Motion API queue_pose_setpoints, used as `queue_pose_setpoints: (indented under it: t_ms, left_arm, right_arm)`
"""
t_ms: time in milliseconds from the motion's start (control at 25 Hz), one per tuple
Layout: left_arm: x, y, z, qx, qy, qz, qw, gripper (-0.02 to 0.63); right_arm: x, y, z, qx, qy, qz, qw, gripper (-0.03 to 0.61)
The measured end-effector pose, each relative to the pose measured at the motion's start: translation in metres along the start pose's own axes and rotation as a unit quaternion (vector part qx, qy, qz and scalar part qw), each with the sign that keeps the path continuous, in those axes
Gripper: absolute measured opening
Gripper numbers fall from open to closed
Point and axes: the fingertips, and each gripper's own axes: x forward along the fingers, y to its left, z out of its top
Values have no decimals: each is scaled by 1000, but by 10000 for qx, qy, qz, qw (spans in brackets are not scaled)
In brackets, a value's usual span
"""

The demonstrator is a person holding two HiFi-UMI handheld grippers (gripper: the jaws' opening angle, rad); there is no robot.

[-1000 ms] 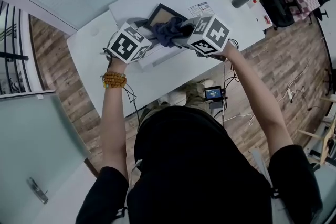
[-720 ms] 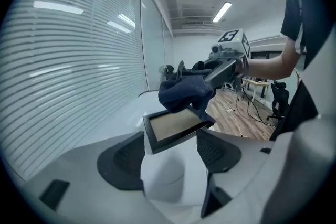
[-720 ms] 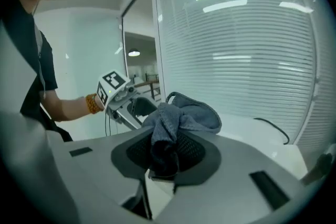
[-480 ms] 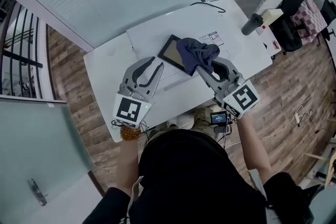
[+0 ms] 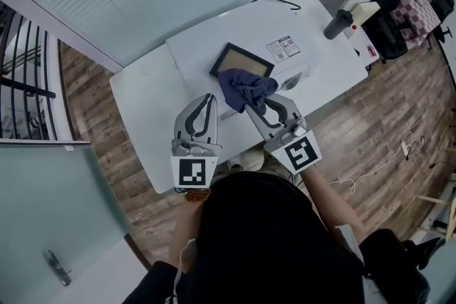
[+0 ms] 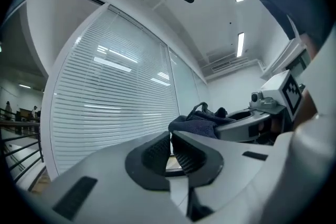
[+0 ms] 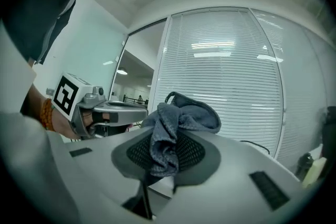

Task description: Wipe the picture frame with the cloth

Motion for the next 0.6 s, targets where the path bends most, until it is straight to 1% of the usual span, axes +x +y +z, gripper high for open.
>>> queue_pose_setpoints:
  t_ms: [200,480,600]
  left_arm:
    - [-3,-2,-2,113,28,-26,9999,17]
    - [-2,-4,-7,6,113,-34,9999,17]
    - [1,-5,-7,3,86,-38,10000,17]
  right_arm:
    - [7,3,8,197,-164,-55,9997,75]
    - [14,6,7,245,-131,6,9996,75]
    - [15,6,8,226,-159,35,9996,74]
